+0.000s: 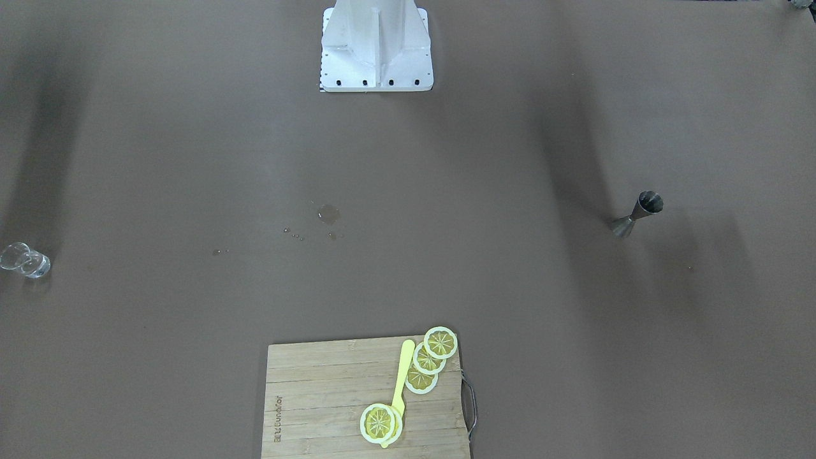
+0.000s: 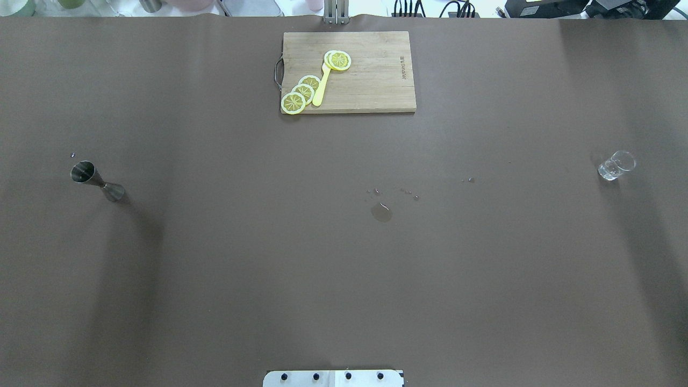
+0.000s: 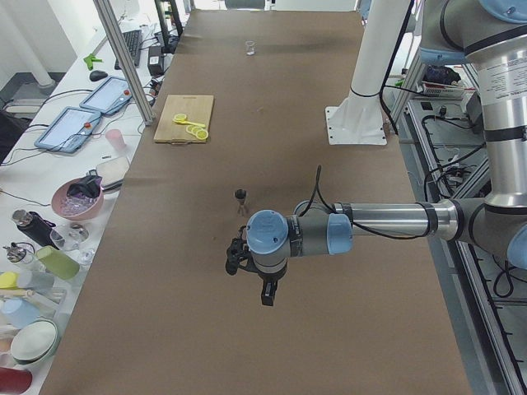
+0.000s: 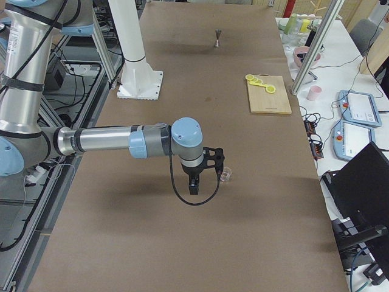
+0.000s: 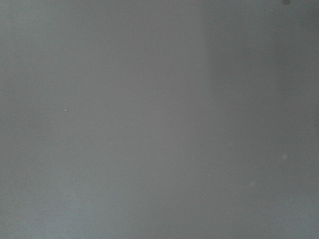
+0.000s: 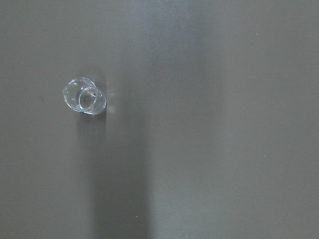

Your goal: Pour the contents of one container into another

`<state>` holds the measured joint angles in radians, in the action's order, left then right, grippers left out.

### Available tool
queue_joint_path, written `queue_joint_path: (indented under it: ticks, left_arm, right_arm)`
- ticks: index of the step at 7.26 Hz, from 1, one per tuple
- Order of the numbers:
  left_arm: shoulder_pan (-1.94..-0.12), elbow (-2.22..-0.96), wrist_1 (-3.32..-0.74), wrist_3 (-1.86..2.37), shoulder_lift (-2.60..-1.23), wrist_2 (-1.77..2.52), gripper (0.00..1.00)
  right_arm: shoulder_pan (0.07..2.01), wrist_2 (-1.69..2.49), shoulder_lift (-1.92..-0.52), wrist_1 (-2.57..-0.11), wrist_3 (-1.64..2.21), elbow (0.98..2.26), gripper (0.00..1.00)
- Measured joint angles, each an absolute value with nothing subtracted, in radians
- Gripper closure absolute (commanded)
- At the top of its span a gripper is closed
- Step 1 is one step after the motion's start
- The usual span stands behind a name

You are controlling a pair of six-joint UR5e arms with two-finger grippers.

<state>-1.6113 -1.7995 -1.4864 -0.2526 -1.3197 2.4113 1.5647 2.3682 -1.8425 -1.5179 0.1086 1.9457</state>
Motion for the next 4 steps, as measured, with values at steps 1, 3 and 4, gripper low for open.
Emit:
queue_joint_path:
  ticks: [1, 3, 4]
  left_arm:
    - [-1.611, -1.799, -1.486, -0.252, -1.321, 2.413, 0.01]
    - [-1.611, -1.798, -1.487, -0.251, -1.322, 2.413, 0.01]
    - [-1.611, -1.798, -1.487, -0.250, -1.322, 2.413, 0.01]
  right_arm:
    - [1.565, 2.368, -1.842, -1.514, 0.109, 1.946, 0.00]
    - [1.565, 2.368, -1.842, -1.513, 0.109, 1.947, 0.00]
    - [1.565, 2.368, -1.842, -1.512, 0.109, 1.947, 0.00]
